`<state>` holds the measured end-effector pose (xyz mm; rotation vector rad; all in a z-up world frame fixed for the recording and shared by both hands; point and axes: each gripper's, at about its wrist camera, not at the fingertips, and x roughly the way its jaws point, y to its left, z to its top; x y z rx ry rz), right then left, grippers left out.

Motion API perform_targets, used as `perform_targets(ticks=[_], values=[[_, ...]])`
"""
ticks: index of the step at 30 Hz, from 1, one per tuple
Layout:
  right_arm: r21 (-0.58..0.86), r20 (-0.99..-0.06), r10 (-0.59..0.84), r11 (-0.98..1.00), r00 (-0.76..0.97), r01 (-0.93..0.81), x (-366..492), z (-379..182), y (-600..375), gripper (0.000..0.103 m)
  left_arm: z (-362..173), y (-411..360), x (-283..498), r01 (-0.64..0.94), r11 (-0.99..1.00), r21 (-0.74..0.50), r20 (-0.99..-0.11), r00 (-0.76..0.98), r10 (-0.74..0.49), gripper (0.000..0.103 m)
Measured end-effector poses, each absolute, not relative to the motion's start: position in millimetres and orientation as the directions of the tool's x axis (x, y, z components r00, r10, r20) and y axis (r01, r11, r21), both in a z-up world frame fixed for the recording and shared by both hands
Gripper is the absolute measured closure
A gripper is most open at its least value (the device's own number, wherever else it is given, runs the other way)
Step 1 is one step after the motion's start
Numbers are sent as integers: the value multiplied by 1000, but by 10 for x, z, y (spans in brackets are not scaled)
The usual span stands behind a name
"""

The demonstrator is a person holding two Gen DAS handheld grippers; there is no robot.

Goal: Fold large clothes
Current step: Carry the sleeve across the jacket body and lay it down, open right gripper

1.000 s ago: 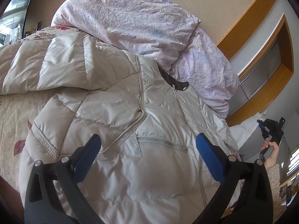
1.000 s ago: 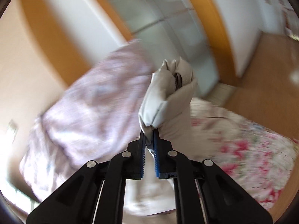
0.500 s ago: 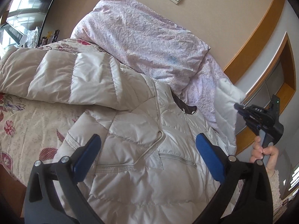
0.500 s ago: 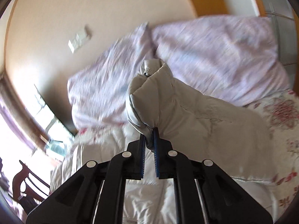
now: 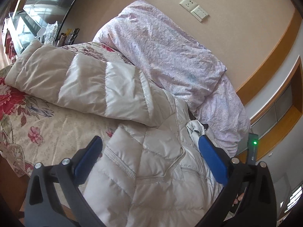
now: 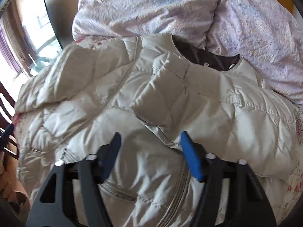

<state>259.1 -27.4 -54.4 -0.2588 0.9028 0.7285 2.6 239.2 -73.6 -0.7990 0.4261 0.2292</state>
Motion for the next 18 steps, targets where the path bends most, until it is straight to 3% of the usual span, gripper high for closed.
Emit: perform_targets(ticks=[3,6,9,12,15,18], values=[[68,-722,453,799,523,-598,2717,-366,-346,33,-788,2550,-87,-393,643,-658,-447,890,87,2],[-16,-703,335,875,628,-484,2958,-398,-339,40,-837,2720,-194,-431,601,-673,-452,883,127,2],[-70,-723,265,891,638,-449,3139,-568,-170,40,-864,2868,-293,-465,568,-679,-451,875,178,2],[-175,-800,164,856,577,-486,3175,-929,186,42,-895,3008,-367,-504,537,-677,-459,859,227,2],[-338,-763,75,800,642,-495,3070,-1039,437,45,-962,3183,-407,-546,485,-683,-488,835,254,2],[-195,-816,148,840,559,-507,3126,-881,307,45,-1078,3396,-468,-529,392,-752,-476,849,230,3]])
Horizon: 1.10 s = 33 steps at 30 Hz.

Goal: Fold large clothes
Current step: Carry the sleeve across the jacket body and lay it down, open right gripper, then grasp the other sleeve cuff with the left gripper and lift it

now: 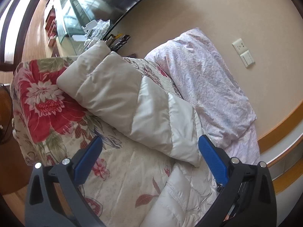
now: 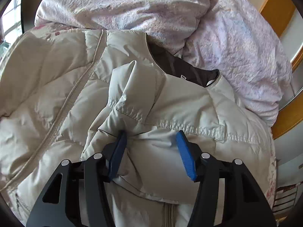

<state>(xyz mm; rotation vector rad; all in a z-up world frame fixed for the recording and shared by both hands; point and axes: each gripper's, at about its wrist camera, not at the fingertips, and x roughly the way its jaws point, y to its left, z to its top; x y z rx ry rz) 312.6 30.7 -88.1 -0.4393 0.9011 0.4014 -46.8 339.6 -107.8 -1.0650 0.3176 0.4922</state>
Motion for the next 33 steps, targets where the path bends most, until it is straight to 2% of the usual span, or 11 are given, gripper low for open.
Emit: perform_targets(ticks=[2,3,8,14,18,22,25,26,27,29,33], values=[[-18,-831,268,863,488,-505,3131,-746,76,41,-1168,3546,-508,-517,308,-799,-468,856,221,3],[49,-828,318,862,463,-505,3115,-688,-20,35,-1214,3617,-531,-507,265,-820,-460,860,223,4],[184,-817,426,831,388,-525,2964,-522,-296,30,-1272,3848,-575,-550,157,-820,-499,822,273,10],[287,-812,493,804,312,-521,2871,-462,-427,29,-1322,4037,-598,-574,95,-813,-526,795,301,31],[320,-810,516,786,278,-529,2808,-473,-426,29,-1388,4127,-614,-583,56,-811,-541,782,309,52],[333,-812,525,776,255,-536,2757,-500,-427,29,-1473,4176,-662,-586,1,-810,-557,770,311,67],[366,-809,544,763,224,-532,2737,-521,-443,29,-1461,4167,-656,-591,-24,-806,-570,764,302,66],[375,-807,550,759,216,-532,2729,-521,-453,29,-1447,4156,-641,-595,-29,-803,-577,765,286,60],[378,-805,553,758,215,-532,2720,-515,-460,29,-1430,4135,-617,-585,-36,-810,-572,775,270,47],[382,-802,557,756,216,-531,2714,-503,-478,29,-1368,4079,-533,-585,-17,-811,-571,785,242,30],[401,-798,567,752,203,-523,2726,-514,-501,29,-1262,4018,-309,-654,47,-755,-626,741,243,16]])
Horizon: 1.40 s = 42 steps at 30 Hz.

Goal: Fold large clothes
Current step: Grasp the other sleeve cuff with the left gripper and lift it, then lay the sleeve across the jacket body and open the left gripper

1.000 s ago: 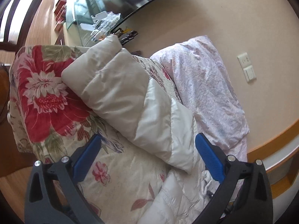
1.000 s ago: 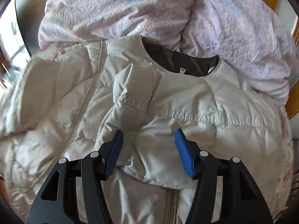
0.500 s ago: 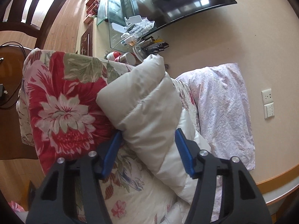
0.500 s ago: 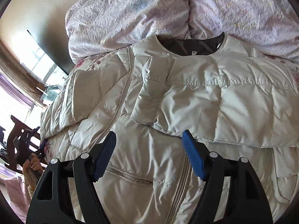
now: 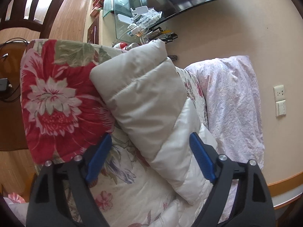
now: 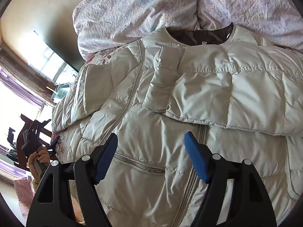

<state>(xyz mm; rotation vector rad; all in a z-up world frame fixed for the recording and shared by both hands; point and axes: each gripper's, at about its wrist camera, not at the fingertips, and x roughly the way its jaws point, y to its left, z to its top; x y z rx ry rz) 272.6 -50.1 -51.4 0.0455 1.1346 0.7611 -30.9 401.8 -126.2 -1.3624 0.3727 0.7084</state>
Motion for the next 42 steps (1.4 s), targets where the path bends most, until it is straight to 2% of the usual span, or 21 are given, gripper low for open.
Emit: perform_targets(ticks=[2,4,5,6,9,16,18,21,24,27,31,36,42], values=[[403,-798,568,751,200,-523,2729,-537,-508,29,-1260,4052,-177,-654,66,-754,-628,747,220,16],[405,-800,567,754,199,-517,2742,-566,-527,29,-1274,4110,-96,-648,80,-757,-621,752,221,22],[408,-801,566,755,196,-513,2753,-581,-542,29,-1277,4134,-91,-654,79,-752,-624,746,233,30],[410,-803,564,758,194,-508,2765,-597,-560,29,-1296,4159,-99,-658,70,-750,-629,741,235,44],[407,-805,558,765,199,-498,2783,-615,-616,29,-1392,4241,-209,-630,25,-777,-609,760,225,60],[405,-793,566,766,224,-499,2802,-560,-718,29,-1397,4393,-335,-647,4,-762,-617,728,297,69],[405,-792,566,767,228,-498,2799,-558,-774,29,-1397,4444,-319,-666,19,-745,-633,716,295,82],[403,-793,562,772,233,-492,2806,-556,-907,28,-1293,4484,-295,-686,69,-724,-642,708,294,93],[380,-792,547,790,272,-482,2823,-512,-1076,28,-944,4411,-224,-692,166,-703,-620,710,334,94],[363,-781,533,811,325,-459,2857,-449,-1278,25,-430,4211,-70,-662,296,-688,-557,744,370,94],[364,-767,523,832,372,-420,2908,-411,-1534,24,188,3751,267,-551,479,-684,-443,835,326,94],[371,-760,510,849,403,-376,2942,-435,-1799,24,606,2842,869,-331,687,-647,-342,931,127,93],[370,-755,492,865,433,-338,2939,-458,-2060,24,500,1735,1636,-88,793,-603,-363,915,-175,93]])
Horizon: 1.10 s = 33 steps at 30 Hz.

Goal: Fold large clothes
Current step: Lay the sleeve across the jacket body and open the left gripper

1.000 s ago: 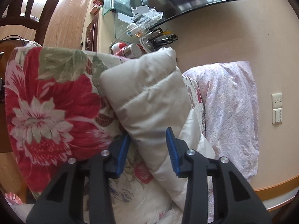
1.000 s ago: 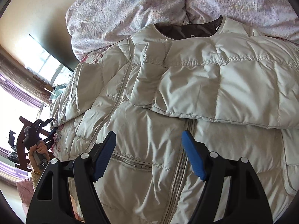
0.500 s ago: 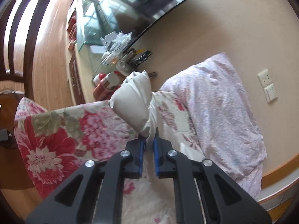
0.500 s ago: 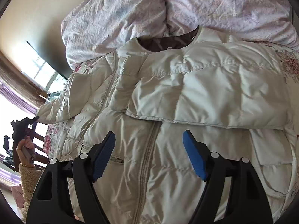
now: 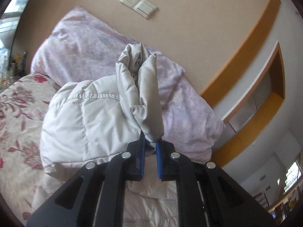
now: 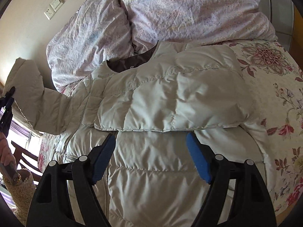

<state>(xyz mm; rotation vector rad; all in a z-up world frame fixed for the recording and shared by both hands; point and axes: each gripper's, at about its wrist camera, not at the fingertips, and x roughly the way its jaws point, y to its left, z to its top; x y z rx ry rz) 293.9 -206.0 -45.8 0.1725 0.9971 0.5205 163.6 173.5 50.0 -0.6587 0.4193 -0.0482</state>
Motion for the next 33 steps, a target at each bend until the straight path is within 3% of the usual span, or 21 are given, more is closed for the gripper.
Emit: perform_targets(ticks=[5,11,13,15,19,21,25,33], values=[[369,-754,477,876,451,-309,2954,-492,-2209,24,315,1084,2041,22,816,-577,-411,856,-314,93],[376,-754,472,880,456,-288,2993,-531,-2261,24,-56,531,2449,29,893,-449,-529,797,-292,92],[374,-752,471,881,462,-289,2997,-523,-2247,24,-285,359,2555,40,906,-422,-585,751,-305,80],[359,-750,461,886,474,-293,2989,-494,-2219,24,-437,200,2578,75,905,-419,-622,703,-346,53],[336,-729,456,888,510,-314,2963,-384,-2143,24,-351,148,2354,124,923,-364,-604,724,-335,25],[322,-713,465,882,524,-345,2946,-308,-2027,25,-226,338,2232,102,932,-347,-578,759,-298,18],[260,-684,499,849,532,-460,2910,-176,-1566,31,-107,896,2118,-33,959,-280,-596,790,-146,17],[98,-659,515,781,548,-617,3058,-284,-559,58,-427,1824,2184,-277,955,-108,-679,722,132,17]])
